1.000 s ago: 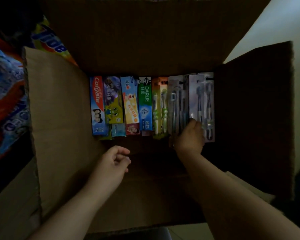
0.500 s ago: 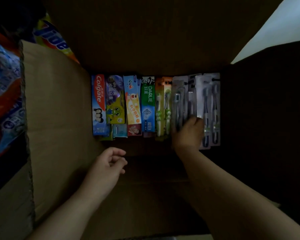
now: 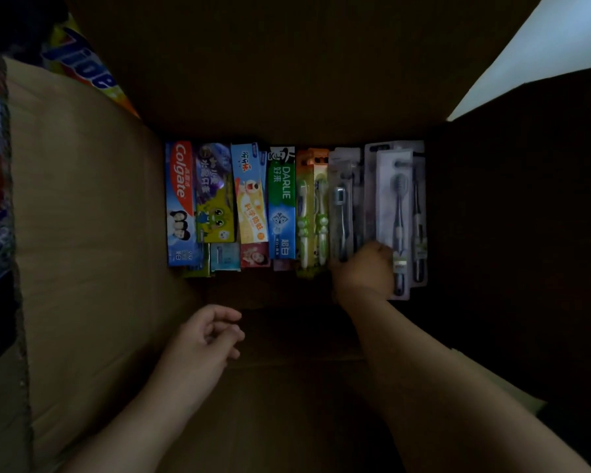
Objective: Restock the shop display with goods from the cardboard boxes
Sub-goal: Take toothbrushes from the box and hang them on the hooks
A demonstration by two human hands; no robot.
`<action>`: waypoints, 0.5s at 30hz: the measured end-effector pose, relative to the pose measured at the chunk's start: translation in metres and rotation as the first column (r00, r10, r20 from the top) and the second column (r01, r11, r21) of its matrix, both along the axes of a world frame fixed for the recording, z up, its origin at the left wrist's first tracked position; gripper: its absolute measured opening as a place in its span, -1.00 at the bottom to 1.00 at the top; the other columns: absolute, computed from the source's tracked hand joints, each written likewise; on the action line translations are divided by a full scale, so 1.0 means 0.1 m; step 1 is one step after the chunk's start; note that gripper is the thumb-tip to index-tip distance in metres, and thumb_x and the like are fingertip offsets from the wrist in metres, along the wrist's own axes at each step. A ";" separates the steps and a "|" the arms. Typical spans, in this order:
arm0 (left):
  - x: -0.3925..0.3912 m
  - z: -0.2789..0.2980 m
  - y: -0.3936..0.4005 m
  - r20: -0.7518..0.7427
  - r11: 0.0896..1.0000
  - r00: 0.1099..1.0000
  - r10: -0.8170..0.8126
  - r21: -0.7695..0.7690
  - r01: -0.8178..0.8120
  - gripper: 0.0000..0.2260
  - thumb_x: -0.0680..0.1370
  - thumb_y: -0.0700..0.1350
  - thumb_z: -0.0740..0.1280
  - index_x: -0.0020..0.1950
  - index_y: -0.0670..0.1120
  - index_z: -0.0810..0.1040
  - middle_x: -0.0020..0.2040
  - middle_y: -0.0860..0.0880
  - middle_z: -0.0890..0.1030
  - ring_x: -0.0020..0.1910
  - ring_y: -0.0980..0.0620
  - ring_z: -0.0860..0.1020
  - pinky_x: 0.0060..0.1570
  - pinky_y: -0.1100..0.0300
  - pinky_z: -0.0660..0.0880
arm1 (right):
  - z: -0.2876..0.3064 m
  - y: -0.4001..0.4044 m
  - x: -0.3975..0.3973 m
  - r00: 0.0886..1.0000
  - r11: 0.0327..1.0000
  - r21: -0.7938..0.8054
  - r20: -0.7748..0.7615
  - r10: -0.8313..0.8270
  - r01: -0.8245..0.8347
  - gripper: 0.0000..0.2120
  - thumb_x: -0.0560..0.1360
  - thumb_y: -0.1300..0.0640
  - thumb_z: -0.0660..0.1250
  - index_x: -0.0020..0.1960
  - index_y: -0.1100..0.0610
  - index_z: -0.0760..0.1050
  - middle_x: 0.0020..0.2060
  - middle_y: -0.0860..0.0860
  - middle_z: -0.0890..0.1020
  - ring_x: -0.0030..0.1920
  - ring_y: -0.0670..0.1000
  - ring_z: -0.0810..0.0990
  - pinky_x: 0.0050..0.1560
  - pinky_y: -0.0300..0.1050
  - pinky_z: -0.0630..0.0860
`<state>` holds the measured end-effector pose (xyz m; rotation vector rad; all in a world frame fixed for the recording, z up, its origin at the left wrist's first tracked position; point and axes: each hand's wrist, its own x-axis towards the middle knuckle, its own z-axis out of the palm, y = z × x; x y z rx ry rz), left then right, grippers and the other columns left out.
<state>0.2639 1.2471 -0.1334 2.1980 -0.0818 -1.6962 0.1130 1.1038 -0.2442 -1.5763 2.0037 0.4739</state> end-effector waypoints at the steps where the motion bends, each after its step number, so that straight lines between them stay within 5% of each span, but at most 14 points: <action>1: 0.00 0.00 0.00 -0.002 1.000 1.000 -0.003 0.001 0.003 -0.84 0.59 -0.22 0.22 0.01 0.04 0.50 -0.05 -0.03 0.60 -0.13 0.00 0.56 -0.22 0.20 0.43 | 0.01 -0.01 0.00 0.999 0.999 0.011 0.015 -0.034 0.034 -0.38 0.46 -0.04 0.40 0.35 0.25 0.28 0.32 0.19 0.37 0.27 0.19 0.44 0.14 0.02 0.47; 6: 0.00 0.04 -0.05 -0.004 1.000 1.000 -0.010 -0.006 0.010 -0.85 0.59 -0.22 0.22 0.02 0.02 0.51 -0.06 -0.03 0.60 -0.14 0.01 0.56 -0.22 0.20 0.43 | 0.05 -0.05 -0.10 0.949 0.970 0.065 0.199 -0.242 0.234 -0.57 0.45 0.02 0.42 0.22 0.18 0.39 0.13 0.16 0.57 0.09 0.20 0.58 0.04 0.06 0.57; 10: 0.00 0.14 -0.08 -0.006 0.999 1.000 -0.020 -0.026 0.019 -0.84 0.60 -0.23 0.21 0.00 0.02 0.50 -0.06 -0.06 0.60 -0.17 0.01 0.55 -0.25 0.21 0.41 | 0.25 -0.10 -0.18 0.840 0.941 0.171 0.425 -0.337 0.291 -0.77 0.47 0.13 0.41 0.02 0.13 0.40 -0.14 0.08 0.57 -0.25 0.04 0.57 -0.36 -0.16 0.53; 12: -0.01 0.21 -0.11 -0.008 0.999 1.000 -0.022 -0.042 0.021 -0.85 0.60 -0.23 0.21 0.01 0.00 0.51 -0.06 -0.08 0.60 -0.17 0.01 0.55 -0.24 0.21 0.41 | 0.42 -0.12 -0.20 0.822 0.948 0.170 0.472 -0.319 0.270 -0.73 0.48 0.18 0.40 0.12 0.14 0.41 -0.09 0.04 0.56 -0.15 0.01 0.57 -0.25 -0.19 0.52; 15: -0.03 0.34 -0.18 -0.024 0.996 0.999 -0.042 -0.075 0.040 -0.85 0.59 -0.22 0.23 0.03 0.01 0.51 -0.05 -0.07 0.61 -0.15 0.00 0.56 -0.22 0.20 0.41 | 0.76 -0.12 -0.26 0.682 0.872 0.318 0.544 -0.489 0.372 -0.63 0.48 0.16 0.41 0.24 0.03 0.40 0.10 0.05 0.59 0.10 0.06 0.58 0.11 0.06 0.57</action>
